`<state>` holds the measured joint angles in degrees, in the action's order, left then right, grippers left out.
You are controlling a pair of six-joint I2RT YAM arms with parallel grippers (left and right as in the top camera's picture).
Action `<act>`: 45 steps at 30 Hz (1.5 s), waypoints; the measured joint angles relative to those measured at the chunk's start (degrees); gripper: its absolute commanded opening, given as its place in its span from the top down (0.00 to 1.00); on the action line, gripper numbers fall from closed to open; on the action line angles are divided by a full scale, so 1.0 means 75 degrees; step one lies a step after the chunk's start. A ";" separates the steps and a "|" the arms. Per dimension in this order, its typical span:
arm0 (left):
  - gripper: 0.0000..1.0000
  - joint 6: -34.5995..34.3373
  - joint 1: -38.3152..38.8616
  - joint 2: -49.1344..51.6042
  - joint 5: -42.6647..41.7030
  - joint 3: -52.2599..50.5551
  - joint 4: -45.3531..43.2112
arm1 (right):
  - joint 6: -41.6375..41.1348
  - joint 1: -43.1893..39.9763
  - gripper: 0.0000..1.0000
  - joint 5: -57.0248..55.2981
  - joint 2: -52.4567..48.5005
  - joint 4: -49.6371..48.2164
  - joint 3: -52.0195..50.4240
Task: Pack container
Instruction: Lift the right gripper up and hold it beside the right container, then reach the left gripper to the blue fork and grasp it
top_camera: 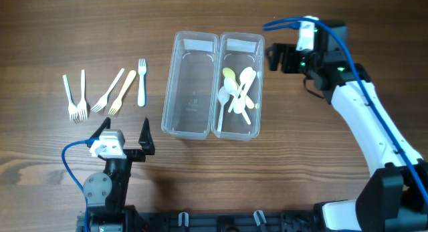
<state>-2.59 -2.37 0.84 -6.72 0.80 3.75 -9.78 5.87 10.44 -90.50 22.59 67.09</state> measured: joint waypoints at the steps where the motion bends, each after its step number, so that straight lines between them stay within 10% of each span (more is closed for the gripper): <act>1: 0.00 0.0000 0.0000 0.0000 0.0000 0.0000 0.0000 | 0.0026 -0.0058 0.00 -0.0175 0.0000 0.0044 0.0000; 45: 0.00 0.0000 0.0000 0.0000 0.0000 0.0000 0.0000 | 0.0114 -0.0090 0.00 -0.0749 0.0000 0.0096 0.0000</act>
<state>-2.59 -2.37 0.84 -6.72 0.80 3.75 -8.93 5.19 4.82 -90.50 23.31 67.09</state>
